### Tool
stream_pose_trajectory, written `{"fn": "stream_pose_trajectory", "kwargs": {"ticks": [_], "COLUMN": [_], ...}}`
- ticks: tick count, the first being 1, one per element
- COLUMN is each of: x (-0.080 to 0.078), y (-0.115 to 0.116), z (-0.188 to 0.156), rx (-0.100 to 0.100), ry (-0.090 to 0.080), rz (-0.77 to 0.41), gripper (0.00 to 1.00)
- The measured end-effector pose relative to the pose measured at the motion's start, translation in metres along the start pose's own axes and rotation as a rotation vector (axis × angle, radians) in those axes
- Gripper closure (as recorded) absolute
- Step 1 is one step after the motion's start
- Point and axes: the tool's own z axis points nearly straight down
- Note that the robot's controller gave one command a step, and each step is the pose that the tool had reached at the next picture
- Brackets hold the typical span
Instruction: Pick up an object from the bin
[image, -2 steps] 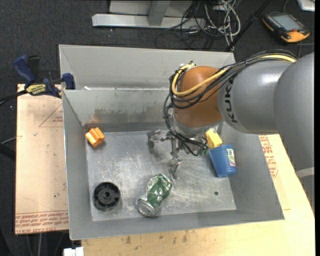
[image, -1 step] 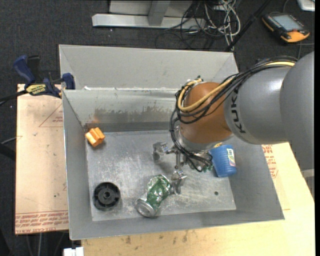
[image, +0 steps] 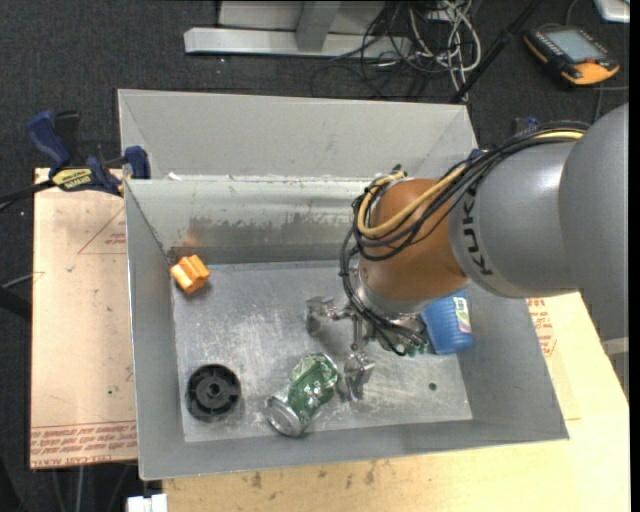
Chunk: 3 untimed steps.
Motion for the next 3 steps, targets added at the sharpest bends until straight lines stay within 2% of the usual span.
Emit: {"fn": "stream_pose_trajectory", "kwargs": {"ticks": [1,2,3], "x": [-0.011,-0.011,-0.010], "y": [0.099,0.099,0.102], "z": [-0.003,-0.003,-0.145], "rx": [-0.001,0.000,0.001], "ry": [-0.003,-0.003,-0.004], "rz": [-0.169,-0.170,-0.166], "gripper": [1.00,1.00,1.00]}}
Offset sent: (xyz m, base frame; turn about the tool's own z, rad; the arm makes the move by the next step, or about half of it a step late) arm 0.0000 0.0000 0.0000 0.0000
